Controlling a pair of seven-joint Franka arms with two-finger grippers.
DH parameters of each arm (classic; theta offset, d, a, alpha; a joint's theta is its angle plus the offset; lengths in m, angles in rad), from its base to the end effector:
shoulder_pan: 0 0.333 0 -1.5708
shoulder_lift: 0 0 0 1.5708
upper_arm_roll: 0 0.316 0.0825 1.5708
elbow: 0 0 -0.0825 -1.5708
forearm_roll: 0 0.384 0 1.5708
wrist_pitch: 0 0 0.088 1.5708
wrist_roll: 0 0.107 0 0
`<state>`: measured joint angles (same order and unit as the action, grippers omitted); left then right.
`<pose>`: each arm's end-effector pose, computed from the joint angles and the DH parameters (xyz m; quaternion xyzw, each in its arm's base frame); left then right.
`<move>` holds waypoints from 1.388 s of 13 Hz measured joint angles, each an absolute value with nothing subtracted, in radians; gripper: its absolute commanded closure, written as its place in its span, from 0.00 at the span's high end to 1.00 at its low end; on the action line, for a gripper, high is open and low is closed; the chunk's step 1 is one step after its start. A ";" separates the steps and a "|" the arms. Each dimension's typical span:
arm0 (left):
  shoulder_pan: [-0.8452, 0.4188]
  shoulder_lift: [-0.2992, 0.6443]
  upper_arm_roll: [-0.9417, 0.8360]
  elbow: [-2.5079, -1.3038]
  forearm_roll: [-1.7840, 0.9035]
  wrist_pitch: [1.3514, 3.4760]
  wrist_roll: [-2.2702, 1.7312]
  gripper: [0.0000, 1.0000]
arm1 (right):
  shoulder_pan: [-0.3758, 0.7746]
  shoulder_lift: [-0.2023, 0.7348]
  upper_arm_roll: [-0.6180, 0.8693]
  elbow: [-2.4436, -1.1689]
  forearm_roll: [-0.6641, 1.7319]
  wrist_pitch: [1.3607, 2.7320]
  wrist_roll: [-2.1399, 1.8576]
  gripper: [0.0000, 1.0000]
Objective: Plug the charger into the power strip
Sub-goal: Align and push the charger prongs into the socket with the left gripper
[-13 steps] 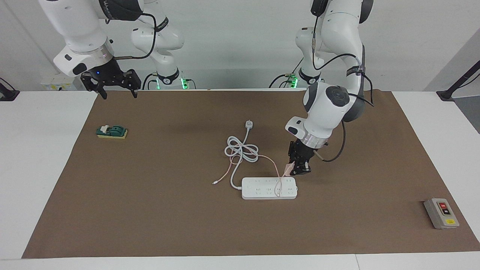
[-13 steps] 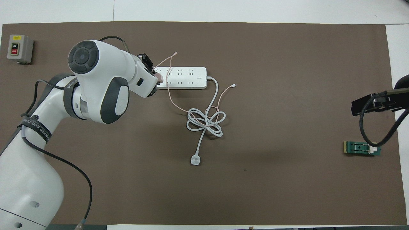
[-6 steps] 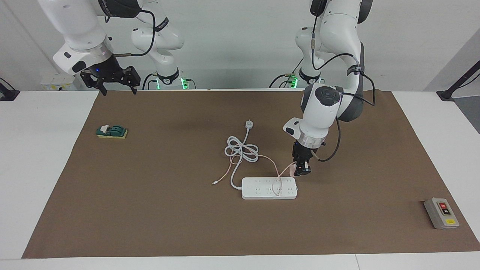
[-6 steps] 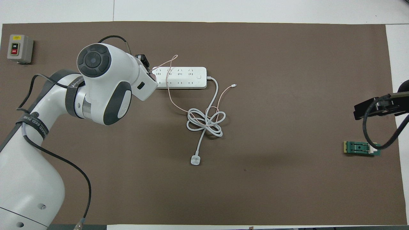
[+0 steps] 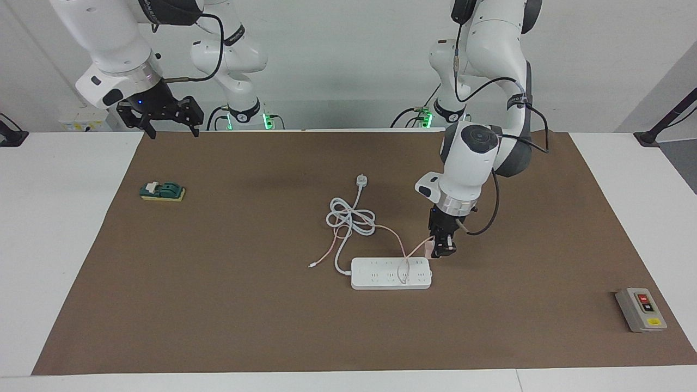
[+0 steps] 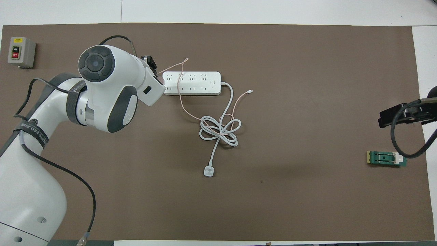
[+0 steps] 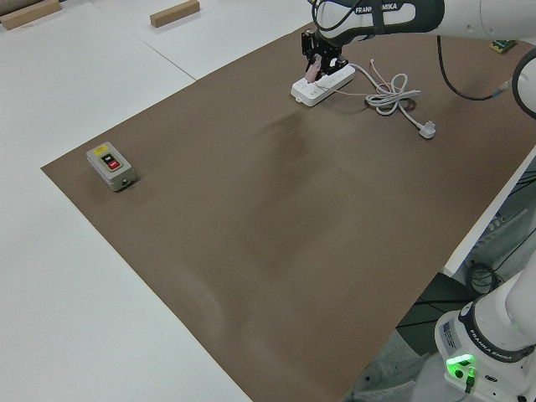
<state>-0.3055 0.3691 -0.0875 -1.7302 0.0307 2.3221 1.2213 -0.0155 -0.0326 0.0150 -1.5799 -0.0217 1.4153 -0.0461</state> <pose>0.6246 -0.2521 0.3915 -0.6840 0.7209 -0.1037 0.0423 0.5273 -0.0027 0.6254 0.9975 0.0218 -0.0662 0.0095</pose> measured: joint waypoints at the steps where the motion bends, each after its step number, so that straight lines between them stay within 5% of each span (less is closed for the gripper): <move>1: -0.306 0.369 -0.088 -1.729 0.031 2.321 1.221 0.00 | -0.020 -0.033 0.015 -1.580 -0.022 1.416 -0.046 1.00; 18: -0.308 0.427 -0.094 -1.734 -0.052 2.346 1.221 0.00 | -0.019 -0.033 0.019 -1.580 -0.021 1.426 -0.046 1.00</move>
